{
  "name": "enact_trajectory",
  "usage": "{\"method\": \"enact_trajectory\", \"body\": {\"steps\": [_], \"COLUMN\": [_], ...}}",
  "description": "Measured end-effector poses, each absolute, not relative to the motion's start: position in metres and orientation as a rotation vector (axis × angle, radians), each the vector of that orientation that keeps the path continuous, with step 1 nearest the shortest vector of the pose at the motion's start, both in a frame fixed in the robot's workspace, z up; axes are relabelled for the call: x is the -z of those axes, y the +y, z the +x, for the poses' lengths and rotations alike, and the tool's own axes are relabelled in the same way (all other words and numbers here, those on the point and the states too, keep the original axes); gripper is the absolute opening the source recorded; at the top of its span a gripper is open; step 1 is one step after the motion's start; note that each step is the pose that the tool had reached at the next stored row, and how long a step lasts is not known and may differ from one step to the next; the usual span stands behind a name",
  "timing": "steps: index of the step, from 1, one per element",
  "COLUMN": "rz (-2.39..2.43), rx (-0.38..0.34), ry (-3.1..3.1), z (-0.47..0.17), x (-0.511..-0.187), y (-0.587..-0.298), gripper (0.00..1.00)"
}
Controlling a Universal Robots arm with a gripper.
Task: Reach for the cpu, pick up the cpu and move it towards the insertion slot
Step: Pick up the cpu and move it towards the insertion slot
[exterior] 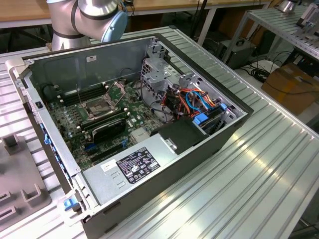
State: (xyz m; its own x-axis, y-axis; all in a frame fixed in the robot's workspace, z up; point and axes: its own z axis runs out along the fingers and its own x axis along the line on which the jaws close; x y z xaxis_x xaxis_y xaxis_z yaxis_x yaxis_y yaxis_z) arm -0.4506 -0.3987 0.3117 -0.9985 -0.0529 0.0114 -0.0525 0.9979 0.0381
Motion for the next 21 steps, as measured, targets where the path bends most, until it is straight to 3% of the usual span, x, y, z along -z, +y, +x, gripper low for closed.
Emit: {"method": "enact_trajectory", "body": {"steps": [21], "rz": [0.082], "rx": [0.059], "ry": [-3.126], "z": [-0.450], "x": [-0.298], "y": [-0.401], "gripper": [0.60]}}
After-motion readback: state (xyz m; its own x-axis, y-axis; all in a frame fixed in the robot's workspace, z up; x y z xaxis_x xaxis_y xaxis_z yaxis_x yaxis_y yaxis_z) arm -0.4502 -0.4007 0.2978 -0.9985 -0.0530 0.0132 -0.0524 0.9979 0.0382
